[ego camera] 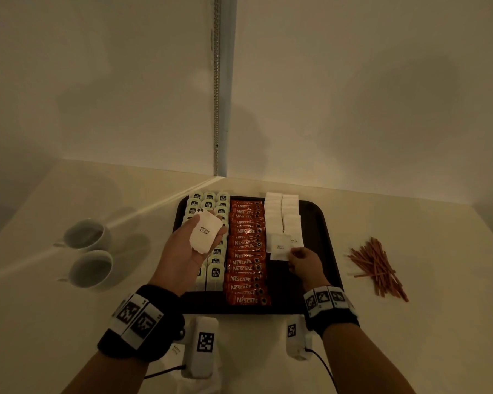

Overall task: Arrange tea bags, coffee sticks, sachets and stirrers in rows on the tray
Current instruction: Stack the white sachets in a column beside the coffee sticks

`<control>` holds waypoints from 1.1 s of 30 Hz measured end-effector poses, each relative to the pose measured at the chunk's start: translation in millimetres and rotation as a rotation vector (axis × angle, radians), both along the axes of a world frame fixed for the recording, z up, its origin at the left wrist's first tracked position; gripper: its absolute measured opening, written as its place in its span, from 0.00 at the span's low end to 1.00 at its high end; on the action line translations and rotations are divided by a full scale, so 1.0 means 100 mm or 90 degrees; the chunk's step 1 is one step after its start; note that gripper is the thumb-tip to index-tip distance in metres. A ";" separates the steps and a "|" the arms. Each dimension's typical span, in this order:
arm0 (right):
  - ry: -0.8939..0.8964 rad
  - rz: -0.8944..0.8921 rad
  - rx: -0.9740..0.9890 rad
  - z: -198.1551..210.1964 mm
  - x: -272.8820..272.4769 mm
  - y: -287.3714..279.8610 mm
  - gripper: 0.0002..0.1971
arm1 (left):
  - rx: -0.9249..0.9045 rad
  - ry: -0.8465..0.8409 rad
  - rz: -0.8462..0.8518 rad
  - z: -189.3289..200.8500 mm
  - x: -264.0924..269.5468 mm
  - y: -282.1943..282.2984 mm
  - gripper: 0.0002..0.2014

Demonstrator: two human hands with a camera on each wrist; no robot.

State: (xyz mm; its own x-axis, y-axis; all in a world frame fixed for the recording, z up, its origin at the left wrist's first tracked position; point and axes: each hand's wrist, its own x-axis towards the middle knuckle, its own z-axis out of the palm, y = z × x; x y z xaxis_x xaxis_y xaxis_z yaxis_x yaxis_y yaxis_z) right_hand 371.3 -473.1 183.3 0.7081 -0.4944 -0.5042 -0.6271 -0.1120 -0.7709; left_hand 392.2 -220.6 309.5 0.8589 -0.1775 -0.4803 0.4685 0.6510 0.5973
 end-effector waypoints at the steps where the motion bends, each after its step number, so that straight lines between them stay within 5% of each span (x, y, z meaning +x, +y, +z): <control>1: 0.010 0.008 -0.010 -0.03 0.02 0.01 0.14 | 0.000 0.003 0.001 -0.01 0.01 0.00 0.12; 9: 0.034 0.000 -0.140 -0.22 0.16 0.02 0.11 | -0.073 0.021 0.034 -0.07 0.03 0.05 0.21; 17: 0.003 -0.013 -0.199 -0.08 0.14 0.13 0.09 | 0.013 0.015 0.007 -0.03 0.02 0.00 0.12; 20: -0.133 0.039 -0.133 0.30 0.17 0.33 0.08 | 0.075 -0.028 -0.019 -0.03 0.02 -0.01 0.09; 23: -0.281 0.217 0.021 0.87 0.22 0.66 0.08 | 0.199 -0.064 -0.062 -0.01 0.02 -0.04 0.07; 26: -0.330 0.356 -0.023 1.21 0.29 0.88 0.06 | 0.297 -0.103 -0.076 0.01 0.04 -0.10 0.05; 29: -0.356 0.341 -0.018 1.30 0.33 0.91 0.06 | 0.335 -0.157 -0.075 0.05 0.06 -0.11 0.06; 33: -0.348 0.265 0.189 1.32 0.24 0.86 0.03 | 0.354 -0.238 -0.068 0.09 0.05 -0.06 0.09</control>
